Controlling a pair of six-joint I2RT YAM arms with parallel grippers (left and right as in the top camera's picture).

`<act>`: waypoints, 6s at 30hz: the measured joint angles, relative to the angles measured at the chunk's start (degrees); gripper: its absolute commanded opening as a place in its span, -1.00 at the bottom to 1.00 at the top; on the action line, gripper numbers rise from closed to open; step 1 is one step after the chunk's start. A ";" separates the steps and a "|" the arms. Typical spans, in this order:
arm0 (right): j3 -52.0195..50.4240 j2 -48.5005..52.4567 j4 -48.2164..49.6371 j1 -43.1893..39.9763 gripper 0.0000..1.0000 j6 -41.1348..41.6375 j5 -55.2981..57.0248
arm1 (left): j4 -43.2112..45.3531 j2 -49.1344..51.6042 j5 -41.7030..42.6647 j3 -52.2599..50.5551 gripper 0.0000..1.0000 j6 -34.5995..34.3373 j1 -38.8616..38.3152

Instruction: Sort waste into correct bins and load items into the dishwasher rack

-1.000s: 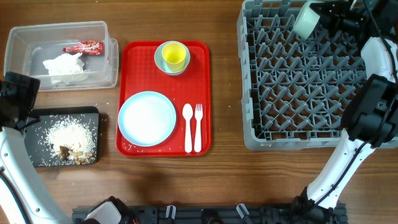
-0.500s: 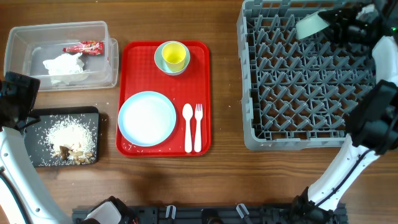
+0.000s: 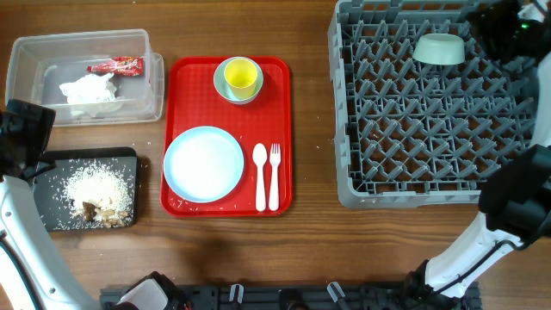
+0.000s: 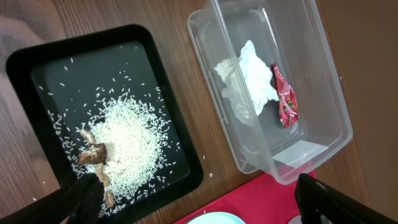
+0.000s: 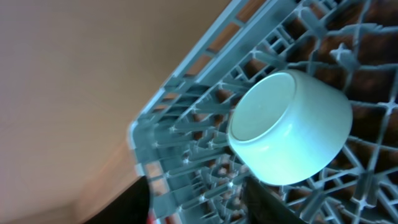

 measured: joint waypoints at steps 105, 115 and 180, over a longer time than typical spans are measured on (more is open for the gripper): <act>-10.64 -12.52 -10.51 7.37 -0.92 -27.19 -21.20 | 0.00 0.00 0.02 0.00 1.00 0.00 0.00; -29.22 -0.57 25.88 5.60 -0.91 -11.78 -46.36 | 0.00 0.00 0.02 0.00 1.00 0.00 0.00; -29.59 -10.67 24.44 18.40 -0.91 -3.15 22.49 | 0.00 0.00 0.02 0.00 1.00 0.00 0.00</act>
